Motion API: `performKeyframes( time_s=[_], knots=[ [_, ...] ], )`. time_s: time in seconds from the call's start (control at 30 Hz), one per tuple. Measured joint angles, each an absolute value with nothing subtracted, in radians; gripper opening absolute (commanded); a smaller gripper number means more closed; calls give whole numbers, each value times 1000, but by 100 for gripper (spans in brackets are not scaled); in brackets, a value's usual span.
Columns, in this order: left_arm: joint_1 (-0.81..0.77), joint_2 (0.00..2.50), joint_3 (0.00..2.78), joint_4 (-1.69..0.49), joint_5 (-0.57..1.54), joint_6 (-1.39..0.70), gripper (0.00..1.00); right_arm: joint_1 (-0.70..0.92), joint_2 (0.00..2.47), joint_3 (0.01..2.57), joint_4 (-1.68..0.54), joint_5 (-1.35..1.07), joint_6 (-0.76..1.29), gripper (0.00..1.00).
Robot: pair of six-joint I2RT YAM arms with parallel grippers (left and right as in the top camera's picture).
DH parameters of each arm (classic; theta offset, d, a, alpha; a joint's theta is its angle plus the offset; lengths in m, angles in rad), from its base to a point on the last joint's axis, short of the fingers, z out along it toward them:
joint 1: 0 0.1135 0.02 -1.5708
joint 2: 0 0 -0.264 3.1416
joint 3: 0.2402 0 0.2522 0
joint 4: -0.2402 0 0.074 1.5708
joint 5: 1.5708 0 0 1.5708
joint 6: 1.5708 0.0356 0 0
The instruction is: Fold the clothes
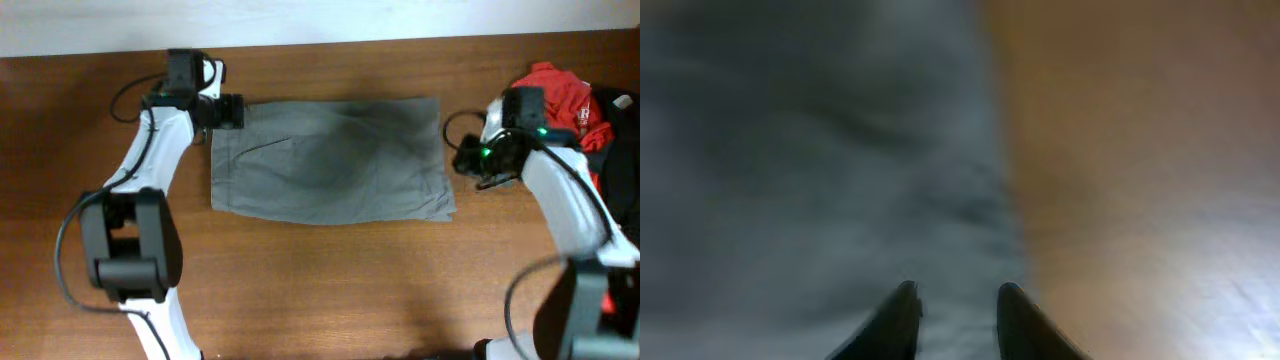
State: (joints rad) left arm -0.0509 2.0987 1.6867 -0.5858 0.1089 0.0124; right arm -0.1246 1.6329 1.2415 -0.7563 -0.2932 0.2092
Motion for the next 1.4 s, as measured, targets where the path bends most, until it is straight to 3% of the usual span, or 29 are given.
performKeyframes(
  time_s=[0.1, 0.4, 0.6, 1.0, 1.03, 1.1, 1.3, 1.4],
  knots=[
    [-52, 2013, 1715, -688, 179, -3, 22, -82, 1589, 1261, -677, -440, 165, 19],
    [-108, 1985, 1593, -704, 305, -54, 8, 190, 1902, 1262, -414, -568, 180, 10],
    [-147, 2036, 1399, -582, 286, -55, 8, 170, 2046, 1258, -427, -576, 248, 9],
    [-156, 2023, 1252, -368, 213, -62, 9, -159, 2020, 1274, -758, -483, 136, 11],
    [-157, 2023, 1252, -364, 210, -62, 18, -184, 2014, 1274, -772, -476, 125, 11],
    [-158, 2022, 1256, -376, 206, -62, 23, -247, 2008, 1274, -785, -461, 91, 11],
    [-149, 2017, 1330, -555, 185, -65, 25, -391, 1922, 1274, -774, -779, -72, 6],
    [-146, 1964, 1396, -583, 249, -64, 18, -365, 1839, 1282, -715, -945, -105, 6]
  ],
)
